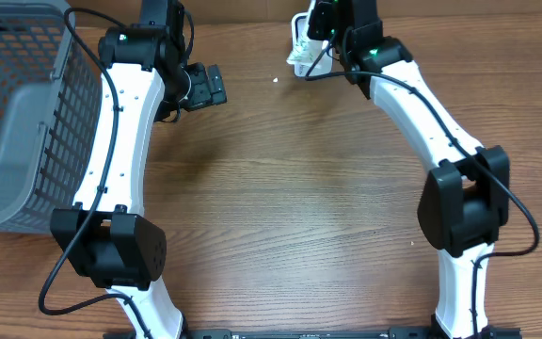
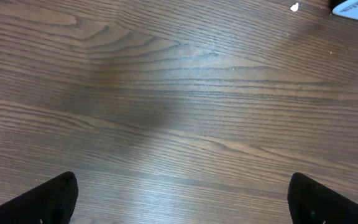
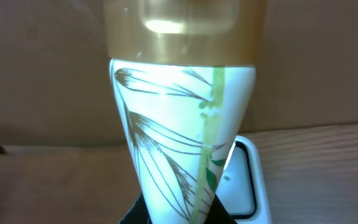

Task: Scan the item barcode
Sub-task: 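Lift the tube with the right gripper up to the white scanner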

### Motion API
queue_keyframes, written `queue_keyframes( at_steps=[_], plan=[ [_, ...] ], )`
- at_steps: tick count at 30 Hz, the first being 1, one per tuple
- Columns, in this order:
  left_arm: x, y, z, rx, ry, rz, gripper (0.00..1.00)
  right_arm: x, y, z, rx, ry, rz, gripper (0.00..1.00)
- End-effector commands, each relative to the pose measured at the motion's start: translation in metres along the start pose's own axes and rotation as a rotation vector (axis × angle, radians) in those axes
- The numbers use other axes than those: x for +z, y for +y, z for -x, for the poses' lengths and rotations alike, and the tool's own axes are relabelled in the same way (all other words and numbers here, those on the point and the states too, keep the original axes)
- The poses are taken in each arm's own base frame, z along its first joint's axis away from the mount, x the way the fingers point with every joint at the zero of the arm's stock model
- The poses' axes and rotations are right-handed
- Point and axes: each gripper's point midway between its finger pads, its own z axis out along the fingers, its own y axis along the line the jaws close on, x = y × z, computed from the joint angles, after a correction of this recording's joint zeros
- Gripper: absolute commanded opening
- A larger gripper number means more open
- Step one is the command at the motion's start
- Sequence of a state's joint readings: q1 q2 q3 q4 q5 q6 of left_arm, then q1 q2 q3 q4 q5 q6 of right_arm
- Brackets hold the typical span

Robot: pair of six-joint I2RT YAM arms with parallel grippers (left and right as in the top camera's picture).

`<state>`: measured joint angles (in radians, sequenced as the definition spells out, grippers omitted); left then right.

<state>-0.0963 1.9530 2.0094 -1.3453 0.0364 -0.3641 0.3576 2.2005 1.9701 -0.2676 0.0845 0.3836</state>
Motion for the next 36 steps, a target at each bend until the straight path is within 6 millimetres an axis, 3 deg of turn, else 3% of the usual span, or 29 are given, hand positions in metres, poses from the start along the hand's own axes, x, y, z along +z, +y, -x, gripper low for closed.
queue_keyframes(
  at_steps=[1, 7, 23, 27, 31, 33, 36],
  plan=[
    [-0.002, -0.002, 0.004, -0.007, -0.012, -0.002, 1.00, 0.015, 0.007, 0.007, 0.073, -0.059, 0.033, 0.04],
    [-0.002, -0.002, 0.004, -0.007, -0.012, -0.002, 1.00, 0.026, 0.003, 0.012, 0.078, -0.114, 0.036, 0.04],
    [-0.002, -0.002, 0.004, -0.007, -0.012, -0.002, 1.00, 0.024, -0.017, 0.032, 0.083, -0.193, -0.035, 0.04],
    [-0.002, -0.002, 0.004, -0.007, -0.012, -0.002, 1.00, 0.014, -0.029, 0.055, 0.097, -0.244, -0.053, 0.04],
    [-0.002, -0.002, 0.004, -0.007, -0.012, -0.002, 1.00, -0.009, -0.050, 0.092, 0.118, -0.309, -0.077, 0.04],
    [-0.002, -0.002, 0.004, -0.007, -0.012, -0.002, 1.00, -0.025, -0.068, 0.114, 0.132, -0.343, -0.105, 0.04],
    [-0.002, -0.002, 0.004, -0.007, -0.012, -0.002, 1.00, -0.057, -0.112, 0.146, 0.157, -0.375, -0.179, 0.04]
  ],
)
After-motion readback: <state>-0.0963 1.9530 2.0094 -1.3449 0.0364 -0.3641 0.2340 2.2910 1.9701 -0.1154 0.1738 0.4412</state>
